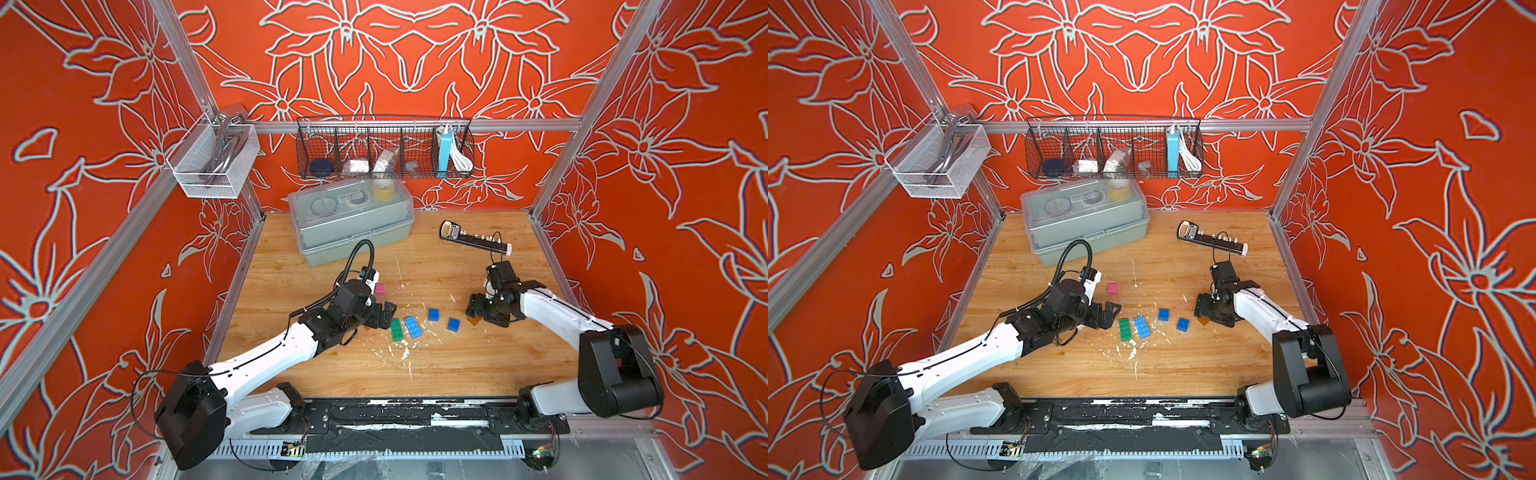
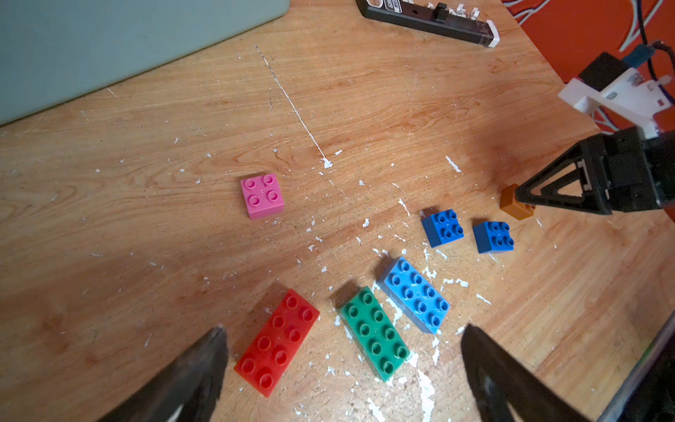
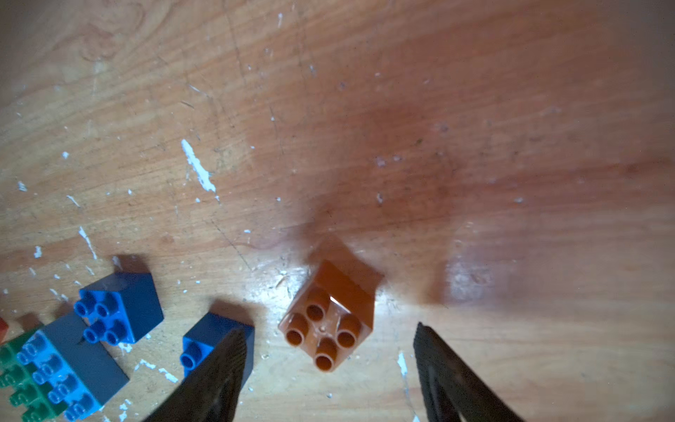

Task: Assemble a spoon with lego
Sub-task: Move the lego brick at the center of the board.

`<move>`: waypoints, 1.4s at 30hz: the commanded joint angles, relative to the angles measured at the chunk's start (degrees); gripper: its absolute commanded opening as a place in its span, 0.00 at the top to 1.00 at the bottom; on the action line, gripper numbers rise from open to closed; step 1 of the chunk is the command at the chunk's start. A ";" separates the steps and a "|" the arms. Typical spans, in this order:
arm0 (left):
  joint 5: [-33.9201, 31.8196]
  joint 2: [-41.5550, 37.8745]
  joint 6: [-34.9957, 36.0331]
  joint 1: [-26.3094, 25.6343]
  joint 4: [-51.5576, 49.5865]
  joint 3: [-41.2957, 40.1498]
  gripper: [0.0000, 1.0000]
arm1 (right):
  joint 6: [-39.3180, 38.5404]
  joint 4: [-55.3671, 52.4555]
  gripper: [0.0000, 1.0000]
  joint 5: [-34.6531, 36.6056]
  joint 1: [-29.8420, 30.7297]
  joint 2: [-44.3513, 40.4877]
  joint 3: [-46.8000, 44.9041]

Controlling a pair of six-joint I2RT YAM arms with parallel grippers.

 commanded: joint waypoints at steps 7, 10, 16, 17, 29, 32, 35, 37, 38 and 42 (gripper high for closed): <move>-1.33 1.62 0.26 -0.28 -0.88 1.70 0.02 | 2.51 4.81 0.33 -5.06 1.66 4.86 0.14; -1.76 1.48 -0.11 -0.33 -0.89 1.69 0.02 | 2.33 4.64 0.40 -3.57 2.46 5.28 0.53; -2.55 1.46 0.11 -0.28 -1.88 2.16 0.02 | 0.92 3.87 0.54 -0.43 3.71 8.21 2.09; -2.64 1.50 0.06 -0.29 -2.11 2.28 0.02 | 0.71 3.50 0.57 0.08 4.15 8.84 2.45; -3.02 1.69 0.29 -0.28 -2.81 2.09 0.02 | 0.67 2.25 0.75 2.56 9.19 15.78 10.23; -2.84 1.80 0.27 -0.29 -3.33 2.25 0.02 | 0.33 0.49 0.68 3.33 9.76 16.44 12.40; -2.65 1.64 0.06 -0.29 -3.35 2.09 0.02 | 0.30 -0.92 0.59 4.62 10.00 14.83 13.17; -2.65 1.46 0.03 -0.33 -3.15 1.72 0.02 | 0.27 -2.12 0.52 5.56 10.19 13.41 13.53; -2.71 1.39 -0.02 -0.33 -3.17 1.69 0.02 | 0.18 -2.83 0.48 6.36 10.23 12.52 13.63; -2.52 1.03 -0.28 -0.31 -3.18 1.41 0.02 | 1.15 -4.86 0.41 8.50 10.83 7.91 12.14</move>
